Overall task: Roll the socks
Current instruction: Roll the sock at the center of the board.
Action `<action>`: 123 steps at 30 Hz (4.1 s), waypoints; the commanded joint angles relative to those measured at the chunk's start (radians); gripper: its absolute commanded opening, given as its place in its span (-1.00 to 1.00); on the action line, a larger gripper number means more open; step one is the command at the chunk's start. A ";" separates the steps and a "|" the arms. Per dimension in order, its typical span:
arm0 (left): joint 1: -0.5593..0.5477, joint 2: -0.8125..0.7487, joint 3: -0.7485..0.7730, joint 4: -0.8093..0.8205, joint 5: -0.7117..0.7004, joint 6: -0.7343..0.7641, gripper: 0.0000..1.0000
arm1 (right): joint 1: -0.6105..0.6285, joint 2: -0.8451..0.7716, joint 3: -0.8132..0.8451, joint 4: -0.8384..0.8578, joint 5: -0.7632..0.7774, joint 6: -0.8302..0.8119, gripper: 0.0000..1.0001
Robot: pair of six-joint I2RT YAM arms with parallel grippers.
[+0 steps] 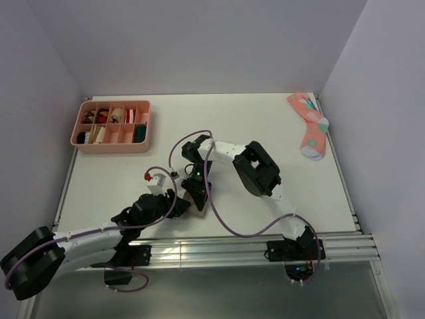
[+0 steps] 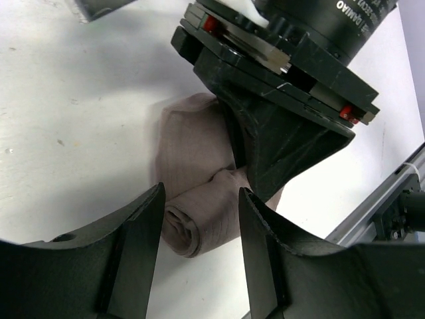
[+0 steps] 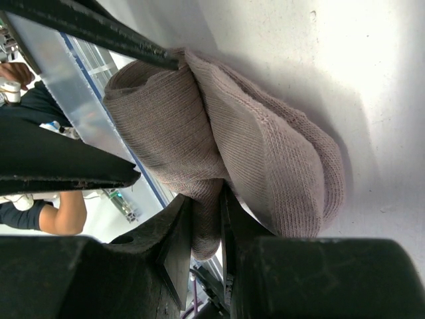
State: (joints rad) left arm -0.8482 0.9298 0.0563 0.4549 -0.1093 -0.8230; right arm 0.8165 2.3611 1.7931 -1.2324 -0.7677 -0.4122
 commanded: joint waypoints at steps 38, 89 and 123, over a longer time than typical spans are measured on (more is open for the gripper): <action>-0.020 0.257 0.112 -0.114 0.007 -0.093 -0.99 | -0.068 -0.210 -0.210 0.425 0.174 0.033 -0.15; 0.109 0.520 0.465 -0.555 0.264 -0.165 -0.99 | 0.236 -0.884 -0.982 1.020 0.499 -0.229 0.09; 0.121 0.543 0.439 -0.499 0.296 -0.156 -0.99 | 0.279 -0.838 -0.953 1.016 0.571 -0.174 0.17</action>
State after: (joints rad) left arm -0.7231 1.4448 0.5346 0.0494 0.2043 -1.0294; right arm 1.0866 1.4956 0.7891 -0.2008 -0.1993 -0.6003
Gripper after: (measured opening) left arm 0.189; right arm 0.583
